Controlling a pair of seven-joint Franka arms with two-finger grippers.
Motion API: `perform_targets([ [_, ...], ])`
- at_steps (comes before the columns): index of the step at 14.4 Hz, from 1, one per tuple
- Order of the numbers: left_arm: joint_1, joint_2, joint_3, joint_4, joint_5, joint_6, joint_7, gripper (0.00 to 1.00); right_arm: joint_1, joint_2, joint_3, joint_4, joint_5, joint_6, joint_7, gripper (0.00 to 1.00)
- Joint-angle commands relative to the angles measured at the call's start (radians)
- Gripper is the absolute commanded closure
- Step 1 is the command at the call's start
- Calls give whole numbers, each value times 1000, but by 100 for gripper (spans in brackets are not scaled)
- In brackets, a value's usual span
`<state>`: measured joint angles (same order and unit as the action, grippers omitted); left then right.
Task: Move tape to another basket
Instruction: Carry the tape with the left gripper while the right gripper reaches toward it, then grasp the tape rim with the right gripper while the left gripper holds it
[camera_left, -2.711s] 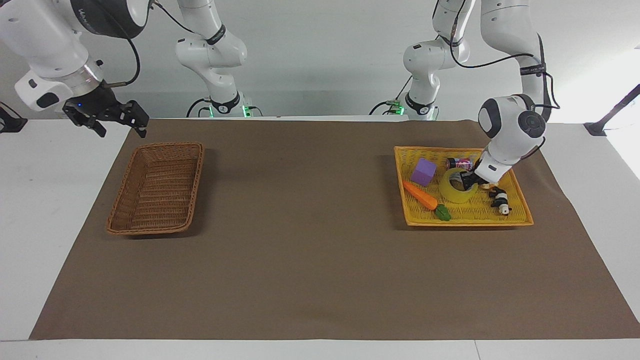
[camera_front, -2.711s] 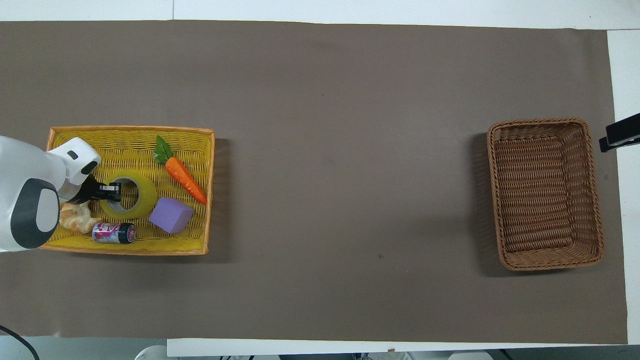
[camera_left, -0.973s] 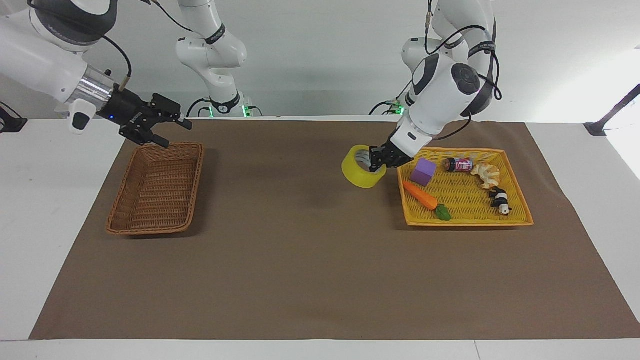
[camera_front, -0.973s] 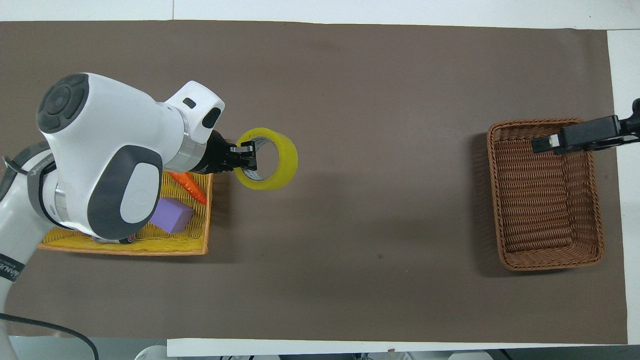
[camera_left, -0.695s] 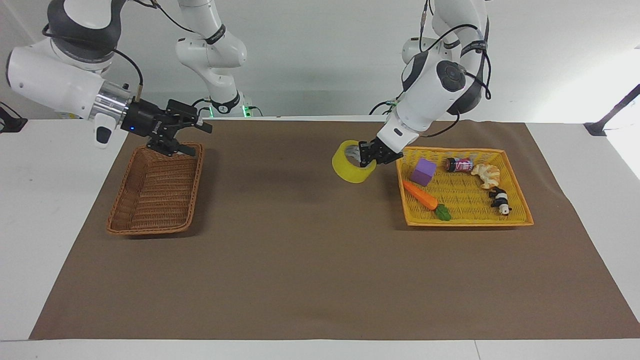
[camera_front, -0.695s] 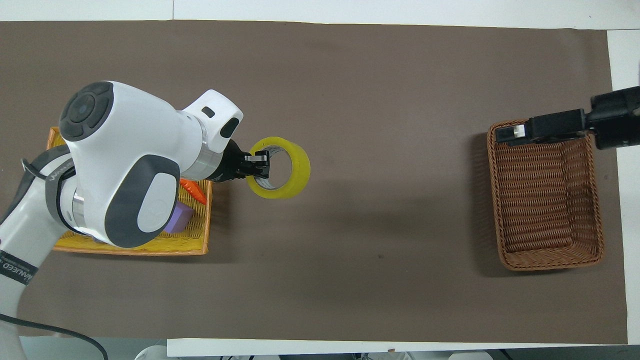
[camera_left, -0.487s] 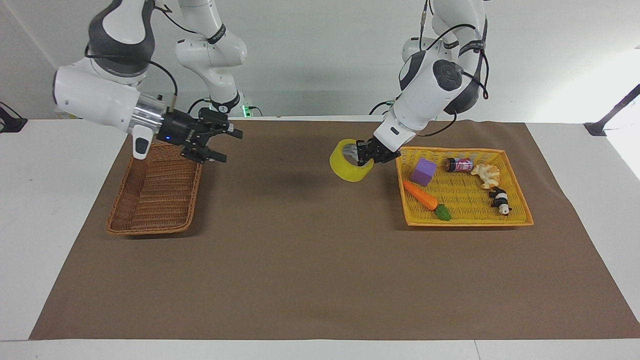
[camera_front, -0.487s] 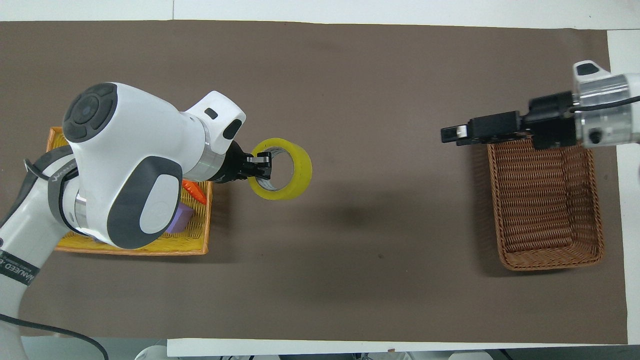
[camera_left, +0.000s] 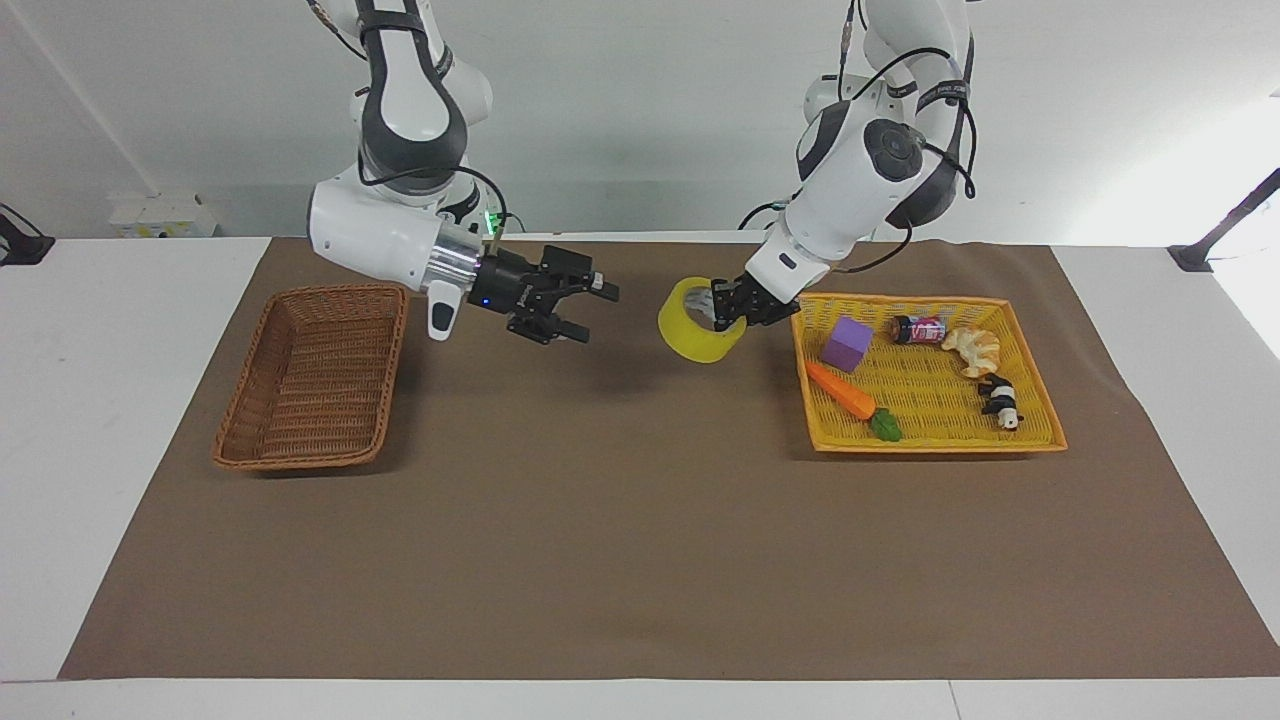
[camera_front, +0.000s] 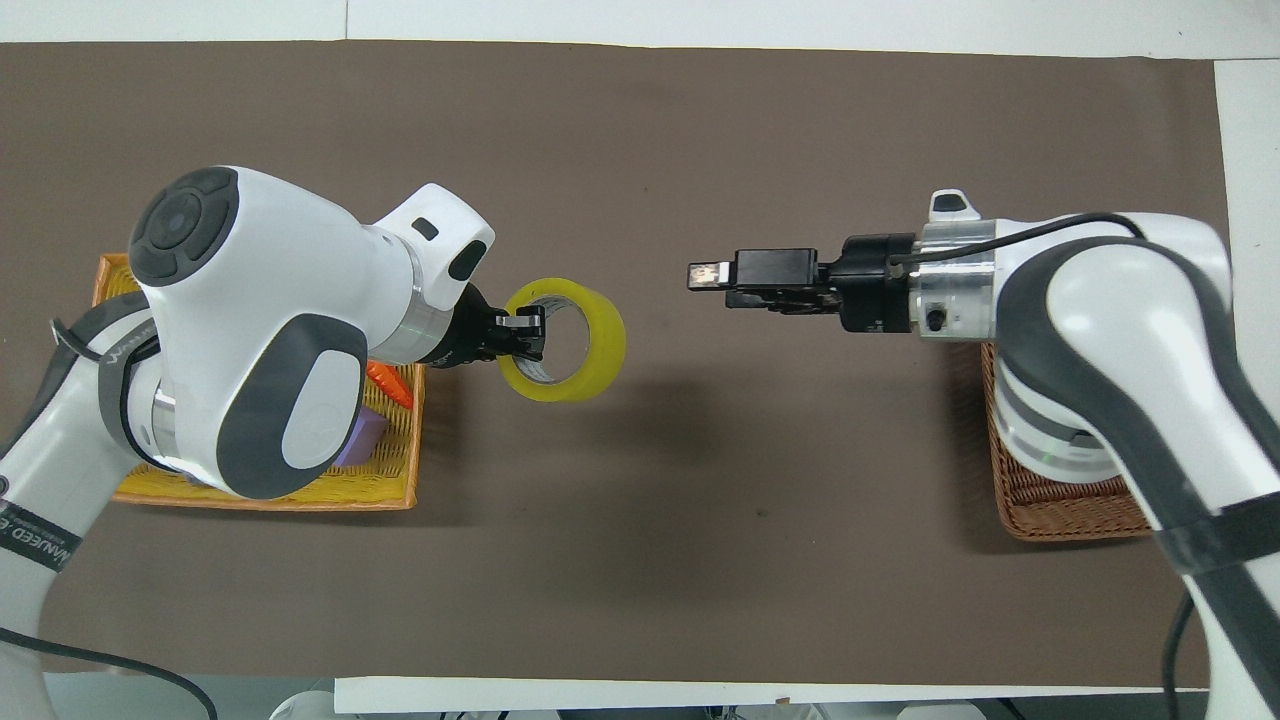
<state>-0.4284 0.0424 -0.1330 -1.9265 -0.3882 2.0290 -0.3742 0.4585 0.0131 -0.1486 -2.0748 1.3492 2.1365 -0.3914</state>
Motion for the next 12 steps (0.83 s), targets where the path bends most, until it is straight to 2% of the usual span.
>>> perform_targets([
  [1,-16,-1,16,18,-15,-19,1,100,80,-21,-5,-51,68,88,-6,1],
  [4,-19,-1,16,17,-15,-10,3,100,109,-24,-5,-70,86,117,-10,1],
  [6,-26,-1,16,18,-15,-6,1,100,155,-18,-5,-85,187,167,-21,1],
  [8,-26,-1,16,17,-15,-9,1,100,207,-15,-5,-87,211,239,-24,1],
  [10,-26,-1,16,17,-15,-6,1,100,209,-18,-5,-97,211,235,-26,1],
  [12,-24,-1,16,15,-15,-6,3,100,204,-18,-5,-97,211,224,-29,7],
])
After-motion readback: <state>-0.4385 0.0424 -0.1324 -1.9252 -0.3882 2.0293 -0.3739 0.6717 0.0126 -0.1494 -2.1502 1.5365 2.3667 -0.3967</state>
